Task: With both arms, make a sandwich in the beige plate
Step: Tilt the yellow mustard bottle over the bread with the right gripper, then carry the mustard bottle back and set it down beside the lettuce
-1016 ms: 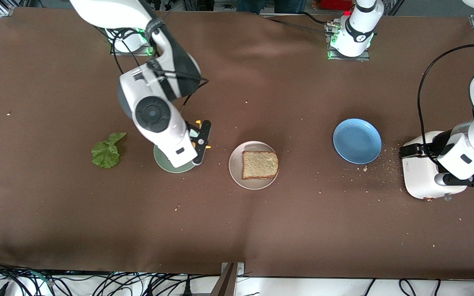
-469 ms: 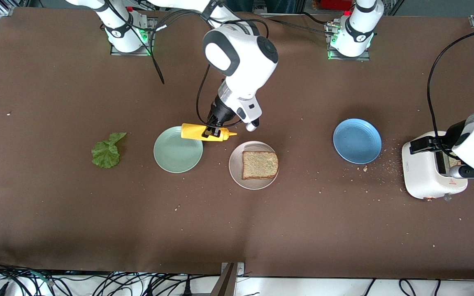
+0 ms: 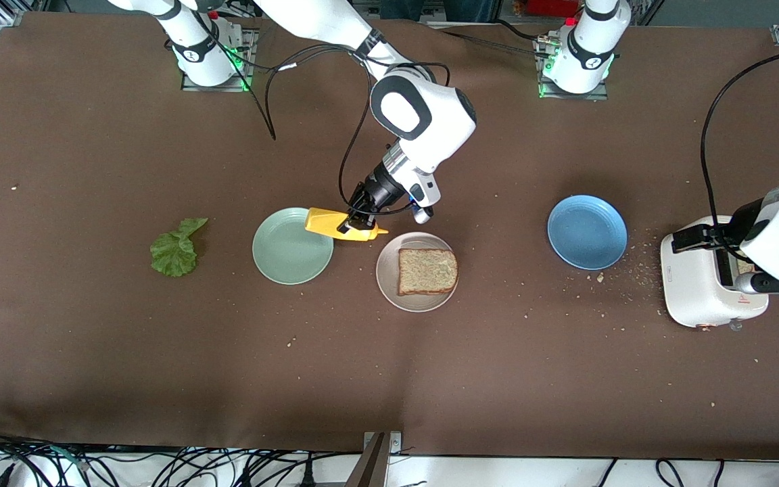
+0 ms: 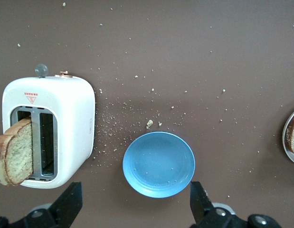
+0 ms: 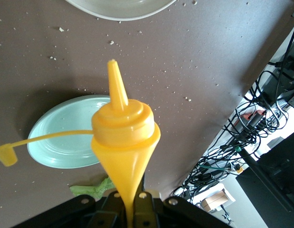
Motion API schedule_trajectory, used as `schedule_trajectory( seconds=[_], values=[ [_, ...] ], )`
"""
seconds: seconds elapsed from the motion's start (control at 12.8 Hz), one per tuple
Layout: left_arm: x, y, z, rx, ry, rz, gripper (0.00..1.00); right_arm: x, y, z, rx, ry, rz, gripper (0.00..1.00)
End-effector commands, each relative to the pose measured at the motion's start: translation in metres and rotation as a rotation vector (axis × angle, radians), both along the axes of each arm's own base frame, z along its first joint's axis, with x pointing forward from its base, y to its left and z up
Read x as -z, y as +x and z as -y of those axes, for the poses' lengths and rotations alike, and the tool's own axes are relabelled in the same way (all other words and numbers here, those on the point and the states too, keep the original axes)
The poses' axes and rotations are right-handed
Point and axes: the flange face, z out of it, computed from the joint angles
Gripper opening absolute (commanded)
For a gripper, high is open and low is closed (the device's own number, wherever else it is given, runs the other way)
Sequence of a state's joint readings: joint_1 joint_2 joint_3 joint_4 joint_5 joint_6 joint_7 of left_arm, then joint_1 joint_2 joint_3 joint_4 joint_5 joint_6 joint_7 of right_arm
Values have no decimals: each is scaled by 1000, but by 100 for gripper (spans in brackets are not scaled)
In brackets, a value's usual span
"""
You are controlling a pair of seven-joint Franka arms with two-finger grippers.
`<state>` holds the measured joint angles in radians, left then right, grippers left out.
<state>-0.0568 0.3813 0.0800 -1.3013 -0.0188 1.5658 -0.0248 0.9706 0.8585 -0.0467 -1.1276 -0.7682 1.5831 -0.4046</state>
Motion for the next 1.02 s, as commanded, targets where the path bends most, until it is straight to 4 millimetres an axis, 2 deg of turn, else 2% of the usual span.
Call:
schedule_trajectory(
  seconds=[0.0,0.16,0.39,0.47,0.62,0.94],
  values=[
    [2,-3,-1,23,28,-8,100,-21,10,-1,5,18,46,0],
    [2,-3,-2,23,28,-10,100,-31,20,8,54,81,4,0],
    [3,-3,0,25,28,-13,100,-73,40,34,154,238,-94,0],
    [3,-2,0,25,28,-11,100,-88,51,50,204,317,-146,0],
    [4,-3,1,26,27,-15,100,-107,78,88,294,478,-287,0],
    [8,-1,5,28,28,-20,100,-129,129,154,329,777,-468,0]
  ],
)
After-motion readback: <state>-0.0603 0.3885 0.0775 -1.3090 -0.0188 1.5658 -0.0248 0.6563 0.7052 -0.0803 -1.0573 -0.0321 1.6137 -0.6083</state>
